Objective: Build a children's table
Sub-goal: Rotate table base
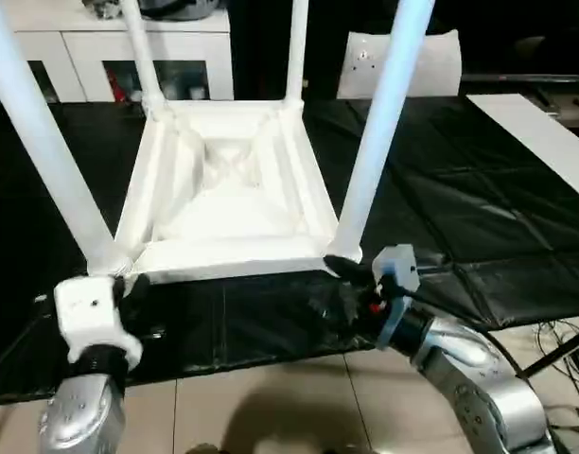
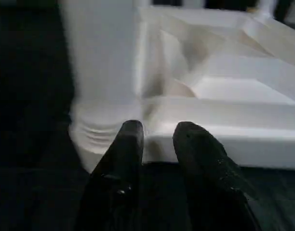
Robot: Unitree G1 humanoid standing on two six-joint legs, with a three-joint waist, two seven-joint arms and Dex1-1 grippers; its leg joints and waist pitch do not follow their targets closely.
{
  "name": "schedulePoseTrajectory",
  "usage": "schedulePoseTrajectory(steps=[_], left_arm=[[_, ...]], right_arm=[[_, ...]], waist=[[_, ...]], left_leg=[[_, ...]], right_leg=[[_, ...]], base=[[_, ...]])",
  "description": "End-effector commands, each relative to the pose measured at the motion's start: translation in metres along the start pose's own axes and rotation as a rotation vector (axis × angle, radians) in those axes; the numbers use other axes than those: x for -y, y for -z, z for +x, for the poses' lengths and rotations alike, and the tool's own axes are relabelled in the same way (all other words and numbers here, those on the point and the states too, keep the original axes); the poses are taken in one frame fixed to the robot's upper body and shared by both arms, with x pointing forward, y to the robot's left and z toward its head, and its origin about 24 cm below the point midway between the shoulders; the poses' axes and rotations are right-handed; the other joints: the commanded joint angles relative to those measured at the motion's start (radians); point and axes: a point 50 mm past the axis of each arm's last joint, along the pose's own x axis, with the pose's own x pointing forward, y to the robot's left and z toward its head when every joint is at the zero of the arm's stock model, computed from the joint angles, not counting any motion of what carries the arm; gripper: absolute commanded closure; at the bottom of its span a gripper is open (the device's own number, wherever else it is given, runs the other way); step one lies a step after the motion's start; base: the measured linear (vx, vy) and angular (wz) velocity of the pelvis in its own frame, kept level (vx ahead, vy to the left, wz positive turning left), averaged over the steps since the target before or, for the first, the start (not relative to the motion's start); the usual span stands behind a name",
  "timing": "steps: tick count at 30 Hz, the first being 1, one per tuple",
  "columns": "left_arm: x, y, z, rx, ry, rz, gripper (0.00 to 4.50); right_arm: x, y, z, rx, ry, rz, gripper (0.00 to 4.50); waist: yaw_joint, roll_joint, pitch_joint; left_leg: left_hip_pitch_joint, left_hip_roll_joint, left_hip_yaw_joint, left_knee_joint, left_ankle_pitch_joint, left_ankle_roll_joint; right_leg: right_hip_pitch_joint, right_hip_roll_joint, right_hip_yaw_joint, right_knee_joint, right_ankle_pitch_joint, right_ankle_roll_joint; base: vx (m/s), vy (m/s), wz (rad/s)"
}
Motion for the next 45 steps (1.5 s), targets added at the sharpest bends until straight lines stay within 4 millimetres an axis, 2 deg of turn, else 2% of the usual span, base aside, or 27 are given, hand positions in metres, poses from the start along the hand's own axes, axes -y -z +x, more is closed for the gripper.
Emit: schedulePoseTrajectory(steps=[1,5,8,10,11,12,16,20,26,28,30,31,34,35,37,38,41,43,45], left_arm=[[-0.004,-0.007,-0.002,0.051,-0.061,0.03,3.01],[-0.013,-0.011,-0.003,0.092,-0.163,0.062,3.01],[-0.018,-0.015,0.004,0.116,-0.186,0.073,3.01],[-0.021,-0.015,0.009,0.11,-0.19,0.056,3.01],[-0.021,-0.015,0.012,0.115,-0.177,0.047,3.01],[-0.021,-0.015,0.014,0.12,-0.168,0.044,3.01],[-0.022,-0.016,0.022,0.126,-0.156,0.028,3.01],[-0.022,-0.017,0.025,0.141,-0.139,0.005,3.01],[-0.015,-0.015,0.03,0.159,0.043,-0.089,3.01],[-0.017,-0.014,0.03,0.16,0.101,-0.108,3.01],[-0.021,-0.011,0.031,0.15,0.162,-0.121,2.83],[-0.025,-0.008,0.033,0.127,0.194,-0.116,2.75],[-0.039,-0.002,0.039,0.064,0.272,-0.108,2.5],[-0.04,-0.002,0.039,0.059,0.276,-0.107,2.42],[-0.047,-0.001,0.042,0.051,0.297,-0.079,2.35],[-0.055,-0.002,0.044,0.039,0.319,-0.049,2.35],[-0.063,-0.002,0.045,0.016,0.386,-0.043,2.14],[-0.069,-0.003,0.042,-0.015,0.453,-0.039,1.98],[-0.077,-0.005,0.041,-0.029,0.471,-0.029,1.79]], right_arm=[[0.003,-0.003,0.0,0.008,-0.005,-0.007,0.0],[0.002,-0.002,0.001,-0.005,-0.024,-0.011,0.0],[0.0,0.001,0.001,-0.039,-0.073,0.003,0.0],[-0.001,0.003,0.001,-0.057,-0.093,-0.001,0.0],[0.0,0.003,0.001,-0.056,-0.092,-0.003,0.0],[0.0,0.002,0.002,-0.055,-0.09,-0.003,0.0],[0.003,0.002,0.002,-0.059,-0.081,-0.013,0.0],[0.003,0.002,0.002,-0.061,-0.085,-0.015,0.0],[0.003,0.003,0.001,-0.066,-0.09,-0.019,0.0],[0.003,0.004,0.001,-0.069,-0.093,-0.022,0.0],[0.003,0.005,0.001,-0.071,-0.095,-0.024,0.0],[0.003,0.004,0.001,-0.071,-0.096,-0.024,0.0],[0.003,0.005,0.0,-0.072,-0.1,-0.028,0.0],[0.003,0.004,0.0,-0.073,-0.1,-0.028,0.0],[0.003,0.004,0.0,-0.073,-0.102,-0.03,0.0],[0.003,0.005,0.0,-0.074,-0.105,-0.03,0.0],[0.003,0.005,-0.001,-0.078,-0.108,-0.032,0.0],[0.003,0.006,-0.001,-0.079,-0.111,-0.033,0.0],[0.003,0.006,-0.001,-0.079,-0.113,-0.033,0.0]], waist=[[-0.001,0.004,-0.038],[-0.002,0.0,-0.038],[0.0,0.005,-0.038],[-0.001,0.004,-0.039],[-0.002,0.008,-0.038],[-0.001,0.006,-0.04],[0.0,0.012,-0.043],[0.002,0.009,-0.044],[0.014,0.009,-0.043],[0.017,0.011,-0.043],[0.016,0.009,-0.043],[0.015,0.01,-0.043],[0.016,0.009,-0.04],[0.016,0.013,-0.037],[0.012,0.015,-0.035],[0.011,0.017,-0.037],[0.007,0.019,-0.037],[0.008,0.019,-0.037],[0.009,0.021,-0.035]], left_leg=[[0.016,0.031,-0.014,-0.09,-0.523,-0.018],[0.017,0.03,-0.014,-0.088,-0.53,-0.02],[0.021,0.029,-0.016,-0.088,-0.543,-0.022],[0.021,0.028,-0.017,-0.087,-0.548,-0.024],[0.019,0.028,-0.019,-0.089,-0.551,-0.026],[0.023,0.026,-0.018,-0.087,-0.556,-0.026],[0.022,0.029,-0.019,-0.089,-0.554,-0.03],[0.021,0.03,-0.016,-0.089,-0.544,-0.027],[0.027,0.031,-0.015,-0.09,-0.554,-0.033],[0.027,0.031,-0.017,-0.093,-0.56,-0.037],[0.024,0.03,-0.017,-0.095,-0.567,-0.042],[0.022,0.031,-0.018,-0.096,-0.565,-0.043],[0.033,0.026,-0.015,-0.093,-0.589,-0.045],[0.041,0.024,-0.015,-0.091,-0.615,-0.049],[0.037,0.024,-0.022,-0.095,-0.633,-0.056],[0.038,0.026,-0.024,-0.098,-0.642,-0.059],[0.035,0.028,-0.027,-0.102,-0.658,-0.063],[0.035,0.028,-0.026,-0.102,-0.663,-0.064],[0.041,0.027,-0.024,-0.101,-0.679,-0.066]], right_leg=[[0.009,-0.043,0.041,-0.103,-0.52,-0.042],[0.008,-0.041,0.039,-0.106,-0.543,-0.028],[0.006,-0.041,0.038,-0.107,-0.542,-0.026],[0.006,-0.04,0.037,-0.107,-0.54,-0.024],[0.007,-0.041,0.036,-0.106,-0.539,-0.025],[0.004,-0.04,0.036,-0.108,-0.546,-0.022],[0.006,-0.041,0.038,-0.103,-0.505,-0.04],[0.007,-0.041,0.04,-0.1,-0.486,-0.052],[0.003,-0.042,0.042,-0.102,-0.499,-0.051],[0.004,-0.043,0.042,-0.101,-0.499,-0.051],[0.006,-0.042,0.043,-0.098,-0.5,-0.05],[0.007,-0.043,0.043,-0.097,-0.494,-0.051],[-0.003,-0.043,0.044,-0.102,-0.532,-0.045],[-0.011,-0.04,0.041,-0.108,-0.564,-0.038],[-0.002,-0.042,0.035,-0.109,-0.583,-0.028],[0.0,-0.042,0.036,-0.108,-0.577,-0.027],[0.001,-0.045,0.038,-0.101,-0.562,-0.04],[-0.001,-0.047,0.04,-0.101,-0.562,-0.049],[-0.008,-0.046,0.041,-0.101,-0.576,-0.056]], base=[[0.0,0.0,0.0],[0.0,0.0,0.0],[0.0,0.0,0.0],[0.0,0.0,0.0],[0.0,0.0,0.0],[0.0,0.0,0.0],[0.0,0.0,0.0],[0.0,0.0,0.0],[0.0,0.0,0.0],[0.0,0.0,0.0],[0.0,0.0,0.0],[0.0,0.0,0.0],[0.0,0.0,0.0],[0.0,0.0,0.0],[0.0,0.0,0.0],[0.0,0.0,0.0],[0.0,0.0,0.0],[0.0,0.0,0.0],[0.0,0.0,0.0]])
